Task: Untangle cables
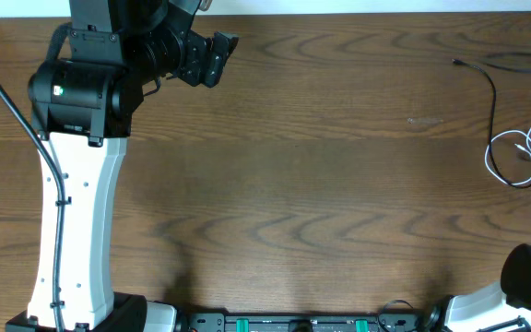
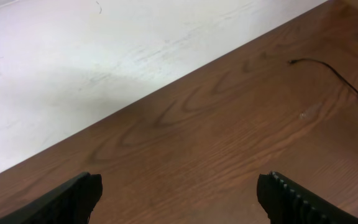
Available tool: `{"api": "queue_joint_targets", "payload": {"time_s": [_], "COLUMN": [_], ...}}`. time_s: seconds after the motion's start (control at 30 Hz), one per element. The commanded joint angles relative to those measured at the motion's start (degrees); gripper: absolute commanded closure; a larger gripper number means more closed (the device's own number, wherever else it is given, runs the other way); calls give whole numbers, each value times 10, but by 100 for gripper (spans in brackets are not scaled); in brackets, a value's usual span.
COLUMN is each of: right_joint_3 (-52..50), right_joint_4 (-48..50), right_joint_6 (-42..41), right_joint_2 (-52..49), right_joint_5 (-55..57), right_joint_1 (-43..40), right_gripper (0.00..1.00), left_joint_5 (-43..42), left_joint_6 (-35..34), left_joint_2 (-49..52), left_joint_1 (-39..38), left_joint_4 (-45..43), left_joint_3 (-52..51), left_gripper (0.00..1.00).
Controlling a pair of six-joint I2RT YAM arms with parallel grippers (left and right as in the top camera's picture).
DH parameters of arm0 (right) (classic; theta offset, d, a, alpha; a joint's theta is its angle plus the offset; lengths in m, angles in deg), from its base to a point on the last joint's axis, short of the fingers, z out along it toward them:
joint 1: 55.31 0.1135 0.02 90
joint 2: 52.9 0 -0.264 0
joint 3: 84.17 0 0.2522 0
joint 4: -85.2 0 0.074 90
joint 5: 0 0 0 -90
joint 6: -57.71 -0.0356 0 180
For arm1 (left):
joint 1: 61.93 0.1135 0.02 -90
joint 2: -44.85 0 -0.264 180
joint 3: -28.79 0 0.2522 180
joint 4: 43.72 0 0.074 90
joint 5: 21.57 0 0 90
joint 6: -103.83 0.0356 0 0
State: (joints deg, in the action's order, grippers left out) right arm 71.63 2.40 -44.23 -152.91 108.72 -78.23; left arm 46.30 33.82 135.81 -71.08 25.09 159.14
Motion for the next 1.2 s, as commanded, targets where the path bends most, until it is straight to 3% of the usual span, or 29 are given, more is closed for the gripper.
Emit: {"api": "queue_joint_targets", "payload": {"time_s": [0.0,0.33,0.73,1.17], "right_joint_3": [13,-46,-202,-282], "right_joint_4": [-4,-21,-4,10], "right_joint_6": [-4,-70,-129,-148], "right_joint_2": [21,23,22,19], "right_joint_5": [90,138,61,47], "right_joint_1": [-30,-108,-217,-242], "right_gripper": [99,99,99,99], "left_joint_5": [3,3,3,3], "left_joint_6": [10,10,10,18], "left_joint_2": [-7,-7,-7,-7], "left_joint_1": [-2,-2,-2,-2], "left_joint_4": [-4,-2,-2,0], "left_joint_3": [-6,-9,-10,-10], "left_gripper": [16,16,15,15]}}
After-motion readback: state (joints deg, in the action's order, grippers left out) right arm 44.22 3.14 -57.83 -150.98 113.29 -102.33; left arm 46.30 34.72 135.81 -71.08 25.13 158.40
